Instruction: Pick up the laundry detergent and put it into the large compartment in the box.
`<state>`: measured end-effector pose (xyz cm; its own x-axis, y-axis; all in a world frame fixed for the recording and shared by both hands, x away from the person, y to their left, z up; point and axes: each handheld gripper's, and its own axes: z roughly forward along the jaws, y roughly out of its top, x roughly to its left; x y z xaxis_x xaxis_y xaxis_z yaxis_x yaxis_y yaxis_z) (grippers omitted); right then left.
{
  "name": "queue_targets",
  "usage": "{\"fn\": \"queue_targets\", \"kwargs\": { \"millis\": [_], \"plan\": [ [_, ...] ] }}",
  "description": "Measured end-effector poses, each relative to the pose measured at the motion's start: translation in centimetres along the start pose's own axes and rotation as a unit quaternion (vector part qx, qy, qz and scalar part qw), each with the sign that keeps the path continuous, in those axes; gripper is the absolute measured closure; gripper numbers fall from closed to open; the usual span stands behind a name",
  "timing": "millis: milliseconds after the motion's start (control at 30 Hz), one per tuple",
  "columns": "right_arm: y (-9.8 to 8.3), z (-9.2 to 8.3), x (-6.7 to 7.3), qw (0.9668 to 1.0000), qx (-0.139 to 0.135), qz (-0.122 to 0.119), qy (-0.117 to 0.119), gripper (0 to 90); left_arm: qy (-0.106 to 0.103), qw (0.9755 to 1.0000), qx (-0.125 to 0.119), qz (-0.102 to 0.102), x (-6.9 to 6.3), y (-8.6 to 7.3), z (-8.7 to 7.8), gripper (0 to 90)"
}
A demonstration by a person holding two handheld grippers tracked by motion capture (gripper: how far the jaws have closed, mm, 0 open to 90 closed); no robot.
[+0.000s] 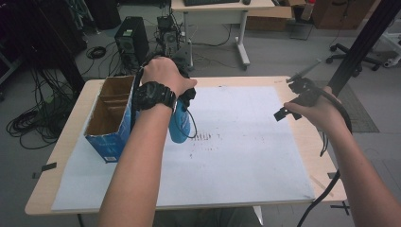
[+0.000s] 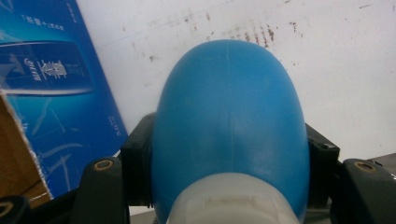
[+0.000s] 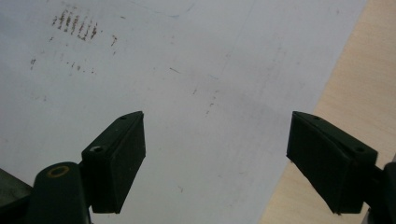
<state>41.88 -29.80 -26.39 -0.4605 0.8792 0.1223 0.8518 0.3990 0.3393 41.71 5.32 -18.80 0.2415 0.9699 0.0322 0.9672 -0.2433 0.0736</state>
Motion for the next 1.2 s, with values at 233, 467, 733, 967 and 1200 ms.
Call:
{"fn": "queue_targets", "kwargs": {
  "millis": [233,467,733,967,1200],
  "plan": [
    [0.0,0.0,0.0,1.0,-0.001,0.0,0.002,20.0,-0.002,1.0,-0.005,-0.002,0.0,0.0,-1.3,37.6],
    [0.1,-0.1,0.0,1.0,-0.002,-0.002,0.003,20.0,0.0,0.9999,-0.011,-0.005,0.0,0.0,-2.7,37.6],
    [0.2,0.0,0.1,1.0,-0.002,-0.002,0.004,20.0,0.001,0.9999,-0.015,-0.007,0.1,0.0,-4.1,37.6],
    [0.3,0.1,0.2,1.0,-0.001,-0.004,0.003,20.0,0.0,0.9997,-0.021,-0.011,0.4,0.0,-5.0,37.6],
    [0.4,-0.2,0.3,1.0,-0.001,-0.005,0.0,20.0,-0.001,0.9996,-0.023,-0.015,0.8,-0.1,-5.5,37.6]
  ]
}}
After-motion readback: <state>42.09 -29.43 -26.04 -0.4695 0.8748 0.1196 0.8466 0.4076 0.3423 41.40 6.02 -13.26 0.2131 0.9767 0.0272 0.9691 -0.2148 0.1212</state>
